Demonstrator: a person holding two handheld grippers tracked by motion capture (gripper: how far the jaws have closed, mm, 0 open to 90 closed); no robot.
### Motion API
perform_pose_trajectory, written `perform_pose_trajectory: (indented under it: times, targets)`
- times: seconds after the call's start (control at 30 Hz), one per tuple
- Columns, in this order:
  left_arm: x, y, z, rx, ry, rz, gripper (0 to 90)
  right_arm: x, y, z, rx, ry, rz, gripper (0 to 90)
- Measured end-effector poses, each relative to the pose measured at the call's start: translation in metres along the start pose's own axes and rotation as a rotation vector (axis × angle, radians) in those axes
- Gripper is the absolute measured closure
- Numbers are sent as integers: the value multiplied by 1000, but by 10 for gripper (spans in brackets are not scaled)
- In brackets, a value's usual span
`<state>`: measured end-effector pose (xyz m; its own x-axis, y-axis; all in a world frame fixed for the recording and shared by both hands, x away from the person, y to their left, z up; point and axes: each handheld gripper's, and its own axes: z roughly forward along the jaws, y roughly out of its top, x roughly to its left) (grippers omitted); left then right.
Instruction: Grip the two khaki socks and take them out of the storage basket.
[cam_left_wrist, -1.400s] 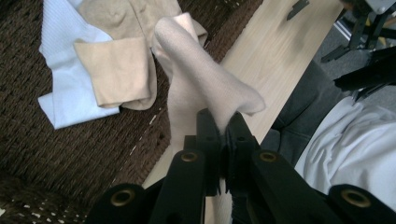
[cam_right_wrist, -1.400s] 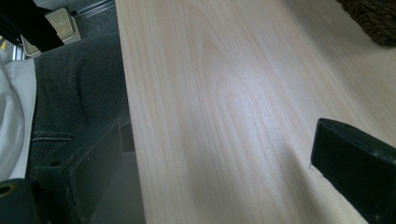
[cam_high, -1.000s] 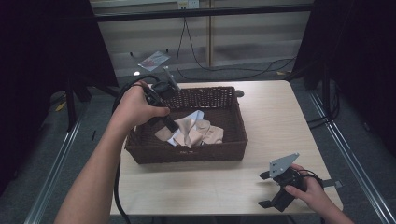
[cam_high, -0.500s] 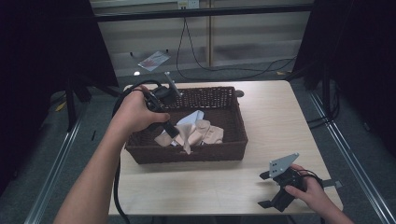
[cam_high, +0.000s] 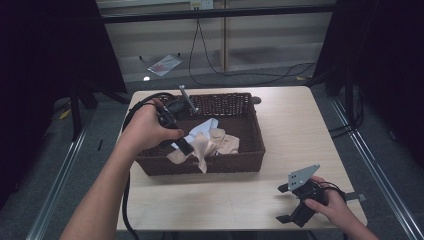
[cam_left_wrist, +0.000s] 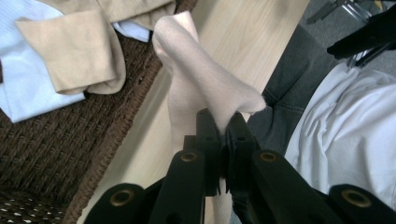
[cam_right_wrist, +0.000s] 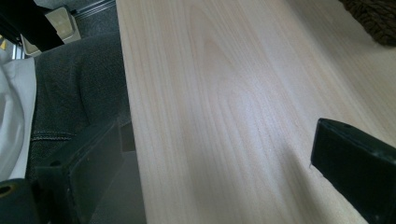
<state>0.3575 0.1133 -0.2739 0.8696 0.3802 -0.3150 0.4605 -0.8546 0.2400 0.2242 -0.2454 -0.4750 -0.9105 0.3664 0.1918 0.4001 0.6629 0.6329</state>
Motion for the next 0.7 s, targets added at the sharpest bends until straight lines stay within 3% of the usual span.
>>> perform_pose_trajectory:
  times: [0.7]
  targets:
    - [-14,6,50,14,-28,65,852,0,0,-1,-3,2,4,18]
